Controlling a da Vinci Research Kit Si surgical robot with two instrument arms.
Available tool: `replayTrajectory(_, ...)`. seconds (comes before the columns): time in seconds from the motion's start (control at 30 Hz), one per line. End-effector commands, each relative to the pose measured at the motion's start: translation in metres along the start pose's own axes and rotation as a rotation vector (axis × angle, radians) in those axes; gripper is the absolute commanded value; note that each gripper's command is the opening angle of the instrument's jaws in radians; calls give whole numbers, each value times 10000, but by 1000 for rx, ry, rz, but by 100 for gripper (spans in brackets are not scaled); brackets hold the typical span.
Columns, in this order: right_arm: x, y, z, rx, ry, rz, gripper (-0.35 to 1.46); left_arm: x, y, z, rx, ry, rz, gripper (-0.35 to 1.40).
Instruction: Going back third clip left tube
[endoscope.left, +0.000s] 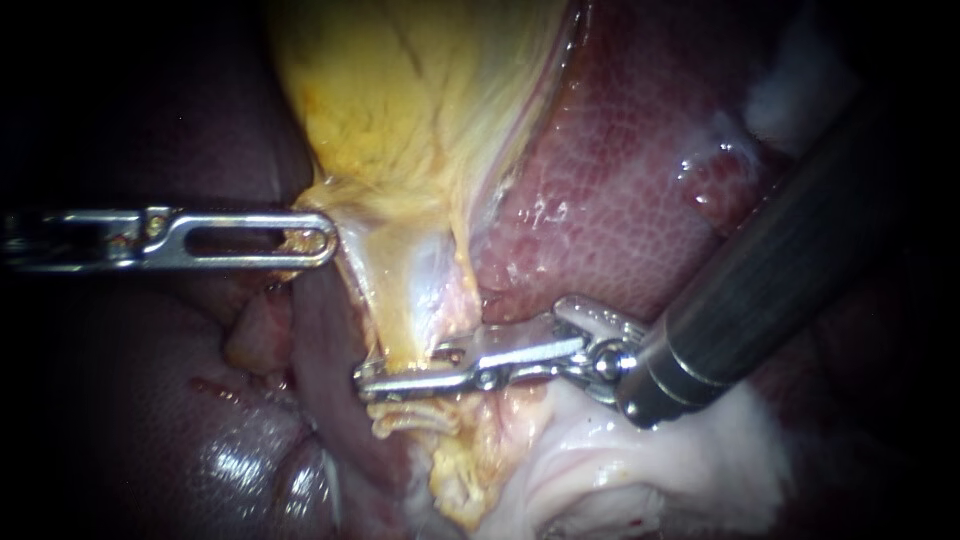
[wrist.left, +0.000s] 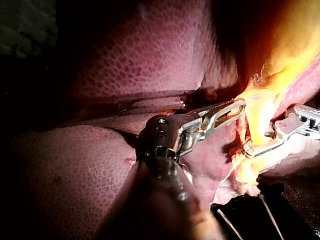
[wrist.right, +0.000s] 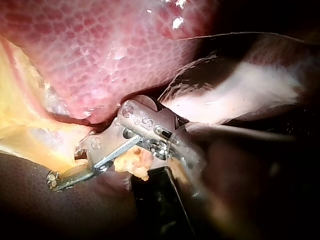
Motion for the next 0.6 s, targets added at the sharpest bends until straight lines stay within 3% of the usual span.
replayTrajectory(0.03,0,0,0,0,0,0,-35,0,0,0,0,0,0,-35)
replayTrajectory(0.23,0,-2,1,4,-2,0,-31,0,0,-1,0,0,0,-35)
replayTrajectory(0.33,2,0,4,-37,19,-48,39,0,0,-1,0,0,0,-35)
replayTrajectory(0.37,3,2,5,-55,28,-60,53,0,0,-1,0,0,0,-35)
replayTrajectory(0.43,7,7,7,-102,51,-84,60,1,0,-1,0,0,0,-35)
replayTrajectory(0.6,12,17,-3,-131,61,-132,60,1,0,-1,0,0,0,-35)
